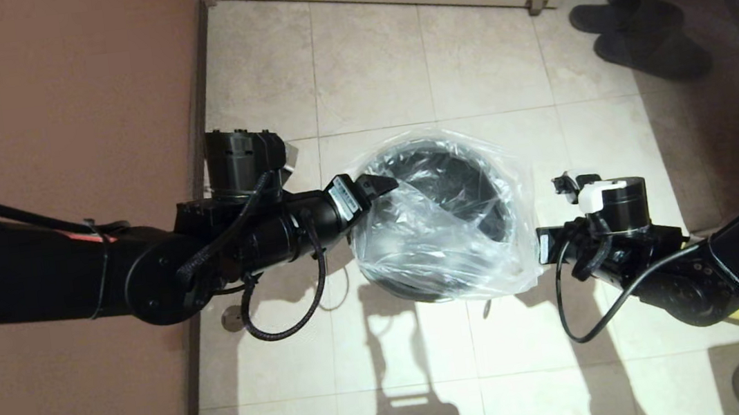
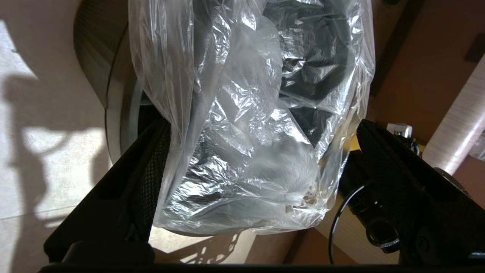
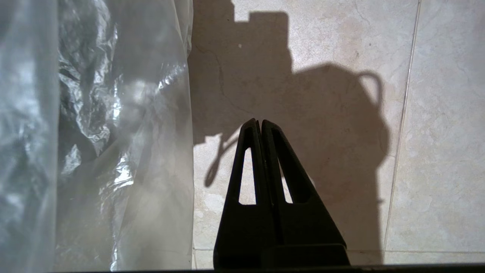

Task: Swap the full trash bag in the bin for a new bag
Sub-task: Put the new garbage bag on the trash can

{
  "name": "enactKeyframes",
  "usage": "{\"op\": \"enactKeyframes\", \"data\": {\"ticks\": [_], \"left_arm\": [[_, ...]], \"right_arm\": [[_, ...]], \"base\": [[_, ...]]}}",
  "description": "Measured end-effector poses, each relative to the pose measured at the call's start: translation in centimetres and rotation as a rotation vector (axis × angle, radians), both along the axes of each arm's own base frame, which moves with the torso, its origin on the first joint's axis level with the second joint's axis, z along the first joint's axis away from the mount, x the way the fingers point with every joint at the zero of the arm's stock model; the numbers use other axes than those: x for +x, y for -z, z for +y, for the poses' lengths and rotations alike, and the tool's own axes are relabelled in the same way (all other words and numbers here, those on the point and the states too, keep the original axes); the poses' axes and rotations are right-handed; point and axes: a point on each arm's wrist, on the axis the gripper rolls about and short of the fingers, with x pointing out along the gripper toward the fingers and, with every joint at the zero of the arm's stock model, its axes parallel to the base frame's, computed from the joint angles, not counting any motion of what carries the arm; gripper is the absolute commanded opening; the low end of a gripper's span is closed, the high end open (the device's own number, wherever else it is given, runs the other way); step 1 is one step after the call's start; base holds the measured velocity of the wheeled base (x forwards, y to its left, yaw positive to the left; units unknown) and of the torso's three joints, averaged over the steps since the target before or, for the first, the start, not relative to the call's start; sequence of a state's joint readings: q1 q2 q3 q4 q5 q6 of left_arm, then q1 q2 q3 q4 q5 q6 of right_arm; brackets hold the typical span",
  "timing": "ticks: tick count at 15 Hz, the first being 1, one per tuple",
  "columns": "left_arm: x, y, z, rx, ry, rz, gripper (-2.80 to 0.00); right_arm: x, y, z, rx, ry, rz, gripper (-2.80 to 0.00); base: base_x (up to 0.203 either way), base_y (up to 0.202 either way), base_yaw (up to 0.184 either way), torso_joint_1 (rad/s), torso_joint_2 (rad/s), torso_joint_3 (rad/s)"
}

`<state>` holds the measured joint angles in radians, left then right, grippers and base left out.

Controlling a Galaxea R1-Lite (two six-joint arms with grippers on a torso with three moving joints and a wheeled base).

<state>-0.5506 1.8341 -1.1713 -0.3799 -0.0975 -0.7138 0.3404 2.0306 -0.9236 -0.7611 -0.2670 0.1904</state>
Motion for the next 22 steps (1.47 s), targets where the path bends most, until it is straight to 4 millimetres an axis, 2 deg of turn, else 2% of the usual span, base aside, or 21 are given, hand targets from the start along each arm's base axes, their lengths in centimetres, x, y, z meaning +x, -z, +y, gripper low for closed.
{"op": "enactKeyframes", "data": {"ticks": [3, 4, 10, 16, 19, 22], "left_arm": [[0.3, 0.2, -0.2, 0.000, 0.001, 0.000, 0.00], [0.4, 0.4, -0.3, 0.002, 0.002, 0.002, -2.80], [1.5, 1.8, -0.7, 0.021, -0.007, 0.030, -2.80], [2.3, 2.0, -0.5, 0.029, -0.020, 0.029, -2.80], [1.6, 1.3, -0.1, 0.039, -0.021, 0.036, -2.80], [0.2, 1.2, 1.0, 0.109, -0.043, 0.145, -2.80]], "right_arm": [[0.0, 0.0, 0.0, -0.001, 0.000, 0.000, -2.80], [0.0, 0.0, 0.0, -0.001, 0.001, 0.000, -2.80], [0.2, 0.2, -0.3, -0.002, 0.005, 0.005, -2.80], [0.3, 0.0, -0.2, 0.004, -0.003, -0.002, -2.80], [0.3, -0.1, -0.3, 0.005, -0.001, -0.004, -2.80], [0.1, -0.1, -0.5, 0.006, 0.003, 0.000, -2.80]], "base": [[0.000, 0.000, 0.000, 0.000, 0.00, 0.000], [0.000, 0.000, 0.000, 0.000, 0.00, 0.000], [0.000, 0.000, 0.000, 0.000, 0.00, 0.000], [0.000, 0.000, 0.000, 0.000, 0.00, 0.000], [0.000, 0.000, 0.000, 0.000, 0.00, 0.000], [0.000, 0.000, 0.000, 0.000, 0.00, 0.000]]}}
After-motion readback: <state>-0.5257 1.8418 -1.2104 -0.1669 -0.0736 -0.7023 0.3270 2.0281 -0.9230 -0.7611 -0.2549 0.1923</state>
